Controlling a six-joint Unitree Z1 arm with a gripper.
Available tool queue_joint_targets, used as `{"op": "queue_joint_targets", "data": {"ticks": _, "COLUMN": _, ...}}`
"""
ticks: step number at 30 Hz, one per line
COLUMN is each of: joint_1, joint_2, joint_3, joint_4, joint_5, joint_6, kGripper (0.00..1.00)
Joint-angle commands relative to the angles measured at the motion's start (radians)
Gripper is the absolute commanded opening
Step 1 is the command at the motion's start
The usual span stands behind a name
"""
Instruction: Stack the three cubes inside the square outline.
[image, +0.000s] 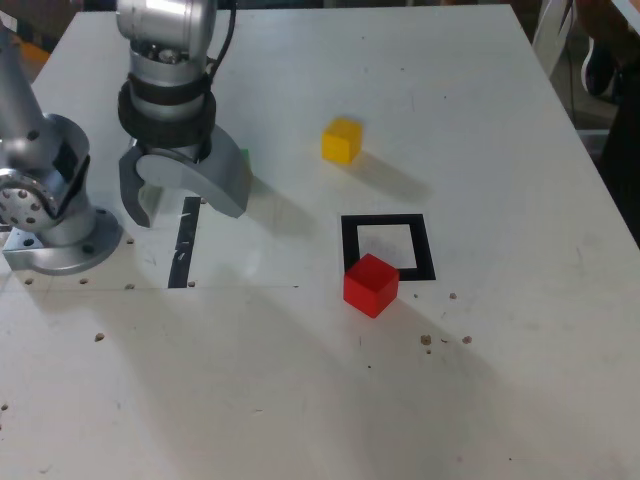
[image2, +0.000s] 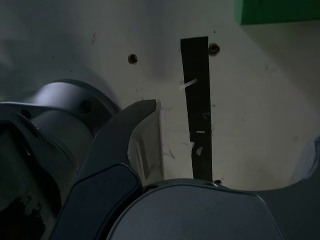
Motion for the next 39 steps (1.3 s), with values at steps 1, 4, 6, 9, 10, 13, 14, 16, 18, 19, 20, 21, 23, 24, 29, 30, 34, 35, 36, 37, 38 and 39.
{"op": "queue_joint_targets", "data": {"ticks": 1, "joint_1": 0.001, "joint_2": -0.008, "joint_3": 0.002, "joint_4": 0.007, "joint_5": -0.001, "joint_6": -0.001, "kGripper": 1.00}}
{"op": "queue_joint_targets", "data": {"ticks": 4, "joint_1": 0.001, "joint_2": -0.019, "joint_3": -0.009, "joint_4": 0.026, "joint_5": 0.004, "joint_6": -0.001, "kGripper": 1.00}}
{"op": "queue_joint_targets", "data": {"ticks": 6, "joint_1": -0.005, "joint_2": -0.031, "joint_3": -0.032, "joint_4": 0.052, "joint_5": 0.013, "joint_6": 0.000, "kGripper": 1.00}}
{"op": "queue_joint_targets", "data": {"ticks": 9, "joint_1": -0.043, "joint_2": -0.039, "joint_3": -0.097, "joint_4": 0.087, "joint_5": 0.023, "joint_6": 0.003, "kGripper": 0.99}}
{"op": "queue_joint_targets", "data": {"ticks": 10, "joint_1": -0.066, "joint_2": -0.034, "joint_3": -0.128, "joint_4": 0.096, "joint_5": 0.025, "joint_6": 0.004, "kGripper": 0.99}}
{"op": "queue_joint_targets", "data": {"ticks": 13, "joint_1": -0.149, "joint_2": 0.013, "joint_3": -0.239, "joint_4": 0.115, "joint_5": 0.025, "joint_6": 0.006, "kGripper": 0.99}}
{"op": "queue_joint_targets", "data": {"ticks": 14, "joint_1": -0.178, "joint_2": 0.036, "joint_3": -0.282, "joint_4": 0.125, "joint_5": 0.026, "joint_6": 0.006, "kGripper": 0.99}}
{"op": "queue_joint_targets", "data": {"ticks": 16, "joint_1": -0.228, "joint_2": 0.086, "joint_3": -0.371, "joint_4": 0.154, "joint_5": 0.030, "joint_6": 0.006, "kGripper": 0.99}}
{"op": "queue_joint_targets", "data": {"ticks": 18, "joint_1": -0.276, "joint_2": 0.145, "joint_3": -0.476, "joint_4": 0.198, "joint_5": 0.040, "joint_6": 0.011, "kGripper": 0.99}}
{"op": "queue_joint_targets", "data": {"ticks": 19, "joint_1": -0.293, "joint_2": 0.170, "joint_3": -0.521, "joint_4": 0.217, "joint_5": 0.045, "joint_6": 0.017, "kGripper": 0.99}}
{"op": "queue_joint_targets", "data": {"ticks": 20, "joint_1": -0.310, "joint_2": 0.195, "joint_3": -0.565, "joint_4": 0.235, "joint_5": 0.051, "joint_6": 0.026, "kGripper": 0.99}}
{"op": "queue_joint_targets", "data": {"ticks": 21, "joint_1": -0.325, "joint_2": 0.220, "joint_3": -0.605, "joint_4": 0.252, "joint_5": 0.055, "joint_6": 0.038, "kGripper": 0.99}}
{"op": "queue_joint_targets", "data": {"ticks": 23, "joint_1": -0.349, "joint_2": 0.265, "joint_3": -0.670, "joint_4": 0.275, "joint_5": 0.060, "joint_6": 0.066, "kGripper": 0.99}}
{"op": "queue_joint_targets", "data": {"ticks": 24, "joint_1": -0.357, "joint_2": 0.286, "joint_3": -0.694, "joint_4": 0.281, "joint_5": 0.061, "joint_6": 0.082, "kGripper": 0.99}}
{"op": "queue_joint_targets", "data": {"ticks": 29, "joint_1": -0.372, "joint_2": 0.370, "joint_3": -0.764, "joint_4": 0.287, "joint_5": 0.062, "joint_6": 0.170, "kGripper": 0.99}}
{"op": "queue_joint_targets", "data": {"ticks": 30, "joint_1": -0.375, "joint_2": 0.387, "joint_3": -0.780, "joint_4": 0.288, "joint_5": 0.062, "joint_6": 0.189, "kGripper": 0.99}}
{"op": "queue_joint_targets", "data": {"ticks": 34, "joint_1": -0.389, "joint_2": 0.452, "joint_3": -0.839, "joint_4": 0.289, "joint_5": 0.062, "joint_6": 0.247, "kGripper": 0.99}}
{"op": "queue_joint_targets", "data": {"ticks": 35, "joint_1": -0.391, "joint_2": 0.463, "joint_3": -0.844, "joint_4": 0.290, "joint_5": 0.063, "joint_6": 0.253, "kGripper": 0.99}}
{"op": "queue_joint_targets", "data": {"ticks": 36, "joint_1": -0.393, "joint_2": 0.472, "joint_3": -0.845, "joint_4": 0.290, "joint_5": 0.064, "joint_6": 0.256, "kGripper": 0.98}}
{"op": "queue_joint_targets", "data": {"ticks": 37, "joint_1": -0.393, "joint_2": 0.480, "joint_3": -0.844, "joint_4": 0.290, "joint_5": 0.066, "joint_6": 0.258, "kGripper": 0.98}}
{"op": "queue_joint_targets", "data": {"ticks": 38, "joint_1": -0.393, "joint_2": 0.488, "joint_3": -0.840, "joint_4": 0.290, "joint_5": 0.069, "joint_6": 0.260, "kGripper": 0.97}}
{"op": "queue_joint_targets", "data": {"ticks": 39, "joint_1": -0.392, "joint_2": 0.496, "joint_3": -0.834, "joint_4": 0.290, "joint_5": 0.072, "joint_6": 0.261, "kGripper": 0.97}}
